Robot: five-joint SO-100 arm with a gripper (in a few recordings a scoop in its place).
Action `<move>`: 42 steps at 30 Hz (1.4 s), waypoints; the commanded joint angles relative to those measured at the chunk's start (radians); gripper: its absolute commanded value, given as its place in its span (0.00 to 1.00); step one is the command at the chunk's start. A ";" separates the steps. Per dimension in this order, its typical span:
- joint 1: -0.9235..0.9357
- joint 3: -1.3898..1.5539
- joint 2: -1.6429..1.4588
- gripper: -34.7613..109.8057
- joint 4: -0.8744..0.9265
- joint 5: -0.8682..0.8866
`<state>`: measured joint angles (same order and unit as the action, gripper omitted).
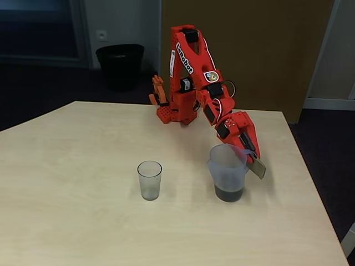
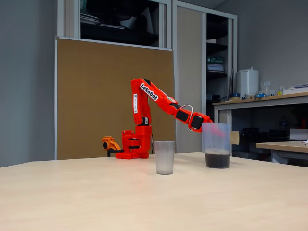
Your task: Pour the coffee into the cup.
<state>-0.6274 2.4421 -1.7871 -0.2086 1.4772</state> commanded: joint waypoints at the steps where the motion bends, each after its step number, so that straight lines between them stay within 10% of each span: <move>1: 0.006 -0.060 -0.087 0.24 0.038 0.026; 42: 0.207 -0.175 -0.301 0.24 0.442 0.423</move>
<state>-0.4264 2.2550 -1.9926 0.2056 1.8791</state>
